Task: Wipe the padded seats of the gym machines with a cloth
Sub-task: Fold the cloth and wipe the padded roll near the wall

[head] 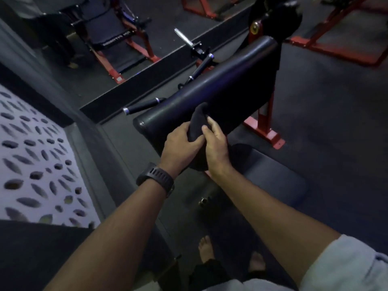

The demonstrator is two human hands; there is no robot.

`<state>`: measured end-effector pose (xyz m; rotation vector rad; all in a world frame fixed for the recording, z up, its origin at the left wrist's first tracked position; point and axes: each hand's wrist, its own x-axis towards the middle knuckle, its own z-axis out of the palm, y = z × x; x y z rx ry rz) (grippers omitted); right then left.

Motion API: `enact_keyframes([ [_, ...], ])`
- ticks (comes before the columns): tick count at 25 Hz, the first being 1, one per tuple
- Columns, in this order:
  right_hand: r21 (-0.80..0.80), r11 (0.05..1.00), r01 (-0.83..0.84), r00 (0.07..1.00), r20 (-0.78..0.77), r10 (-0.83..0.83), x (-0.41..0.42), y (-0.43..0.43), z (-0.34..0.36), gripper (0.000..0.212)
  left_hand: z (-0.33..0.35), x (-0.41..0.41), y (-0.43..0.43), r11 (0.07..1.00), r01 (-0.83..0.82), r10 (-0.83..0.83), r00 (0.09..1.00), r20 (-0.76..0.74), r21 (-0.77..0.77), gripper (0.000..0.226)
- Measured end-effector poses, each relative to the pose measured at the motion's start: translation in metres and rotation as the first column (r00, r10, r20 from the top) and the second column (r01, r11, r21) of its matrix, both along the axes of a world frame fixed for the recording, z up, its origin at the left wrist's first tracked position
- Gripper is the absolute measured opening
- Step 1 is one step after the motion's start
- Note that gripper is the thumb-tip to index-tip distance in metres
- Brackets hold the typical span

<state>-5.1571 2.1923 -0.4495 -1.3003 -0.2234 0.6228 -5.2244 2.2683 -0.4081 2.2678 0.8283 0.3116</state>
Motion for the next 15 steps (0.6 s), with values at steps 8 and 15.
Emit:
enact_keyframes([
  [8,-0.151,0.962,-0.226,0.971,0.048,0.235,0.015,-0.004,0.043,0.097,0.014,-0.003,-0.031,0.873,-0.246,0.432,0.791,0.434,-0.420,0.012],
  [15,-0.145,0.978,-0.148,0.897,0.398,0.194,0.005,0.037,0.074,0.053,0.028,-0.013,0.011,0.825,-0.501,0.564,0.703,0.433,-0.262,0.040],
])
